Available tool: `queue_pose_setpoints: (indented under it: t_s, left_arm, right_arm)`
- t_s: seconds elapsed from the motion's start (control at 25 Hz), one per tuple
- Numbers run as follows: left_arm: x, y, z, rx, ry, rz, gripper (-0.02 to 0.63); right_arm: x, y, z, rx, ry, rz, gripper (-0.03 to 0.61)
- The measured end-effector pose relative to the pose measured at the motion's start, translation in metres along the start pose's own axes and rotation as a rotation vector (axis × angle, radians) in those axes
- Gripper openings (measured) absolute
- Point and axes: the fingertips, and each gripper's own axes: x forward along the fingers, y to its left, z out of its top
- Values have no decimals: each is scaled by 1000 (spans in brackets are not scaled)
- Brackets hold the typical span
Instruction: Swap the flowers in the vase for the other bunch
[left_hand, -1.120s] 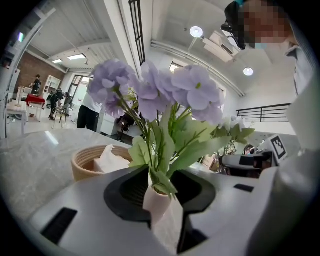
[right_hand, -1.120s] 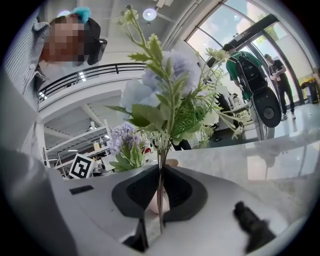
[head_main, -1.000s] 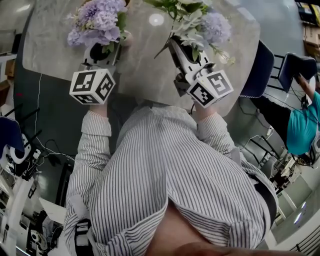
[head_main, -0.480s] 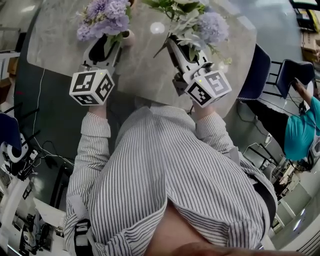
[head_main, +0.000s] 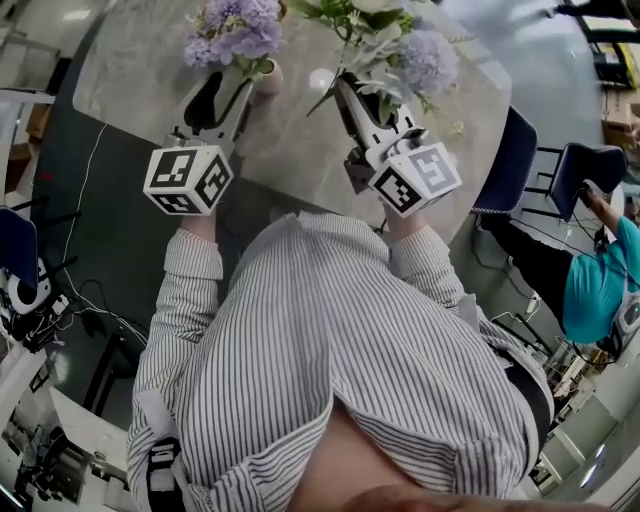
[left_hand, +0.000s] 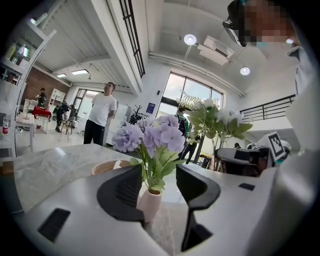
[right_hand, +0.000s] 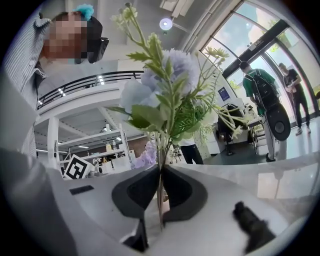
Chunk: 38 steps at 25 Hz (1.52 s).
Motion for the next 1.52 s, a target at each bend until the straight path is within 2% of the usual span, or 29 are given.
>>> queue_pose_setpoints:
  t_s: [0.32,0.52,1.04,1.28,1.52]
  left_arm:
    - [-23,-13,11,15,-32,27,201]
    - [-38,-18,9,14,-40,12,199]
    - [-76,-37,-5,38,-56,-56,44]
    - [-90,-44,-20,-7,-8,-100,14]
    - [-86,-52,-23,-13,13,-105,12]
  right_arm:
    - [-3,19,14,-17,-26,52,35]
    - [-5,33,11,-20,-33,70,35]
    - [-11,69,-4,-35,-17,96,35]
    - [-17,83,-11,-39,-16,103,35]
    - [-19,86,-11,-50,13,109,35]
